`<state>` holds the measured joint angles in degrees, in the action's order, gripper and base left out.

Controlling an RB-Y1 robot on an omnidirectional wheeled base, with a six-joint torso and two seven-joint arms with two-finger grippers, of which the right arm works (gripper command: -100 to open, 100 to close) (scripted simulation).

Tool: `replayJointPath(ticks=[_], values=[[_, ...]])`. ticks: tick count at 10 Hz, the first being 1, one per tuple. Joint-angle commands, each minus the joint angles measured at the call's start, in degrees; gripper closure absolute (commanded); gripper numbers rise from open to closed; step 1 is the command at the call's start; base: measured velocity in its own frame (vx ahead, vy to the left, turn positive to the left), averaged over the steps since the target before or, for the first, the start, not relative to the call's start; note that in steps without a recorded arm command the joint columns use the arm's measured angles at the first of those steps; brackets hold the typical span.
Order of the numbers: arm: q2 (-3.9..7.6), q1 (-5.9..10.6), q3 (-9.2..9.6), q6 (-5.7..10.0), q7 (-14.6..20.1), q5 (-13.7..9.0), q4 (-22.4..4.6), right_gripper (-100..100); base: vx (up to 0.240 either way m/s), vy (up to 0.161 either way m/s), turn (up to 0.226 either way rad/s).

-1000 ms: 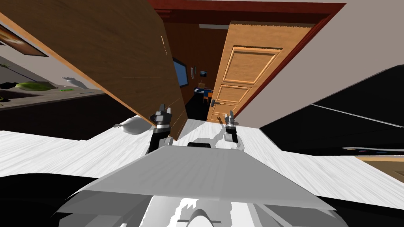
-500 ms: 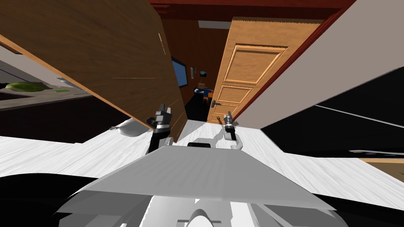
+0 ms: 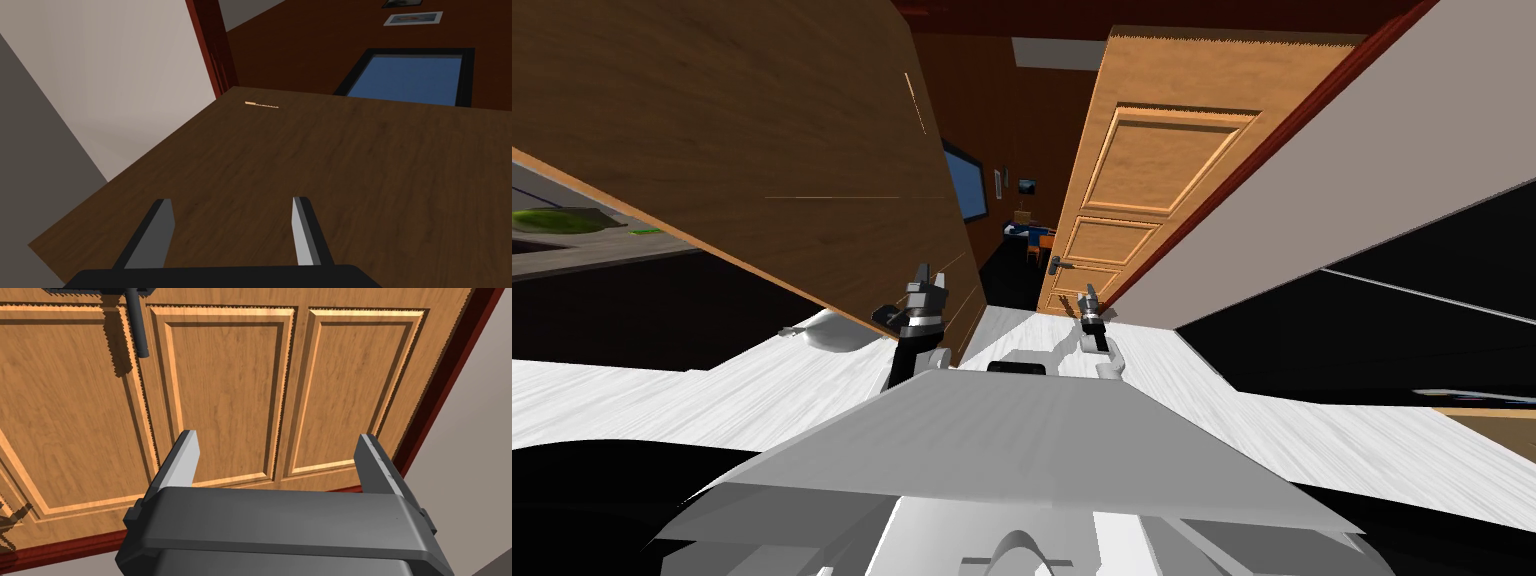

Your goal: Pull the door open

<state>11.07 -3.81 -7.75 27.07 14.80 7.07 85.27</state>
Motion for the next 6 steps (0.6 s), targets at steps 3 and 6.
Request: replayJointPath(ticks=[3, 6], values=[[1.29, 2.9, -0.57, 0.72, 2.06, 1.22, -5.83, -100, 0.073, 0.017, -0.008], [2.4, 5.48, -1.05, 1.16, 3.96, 2.38, -11.1, -100, 0.098, 0.02, -0.007]])
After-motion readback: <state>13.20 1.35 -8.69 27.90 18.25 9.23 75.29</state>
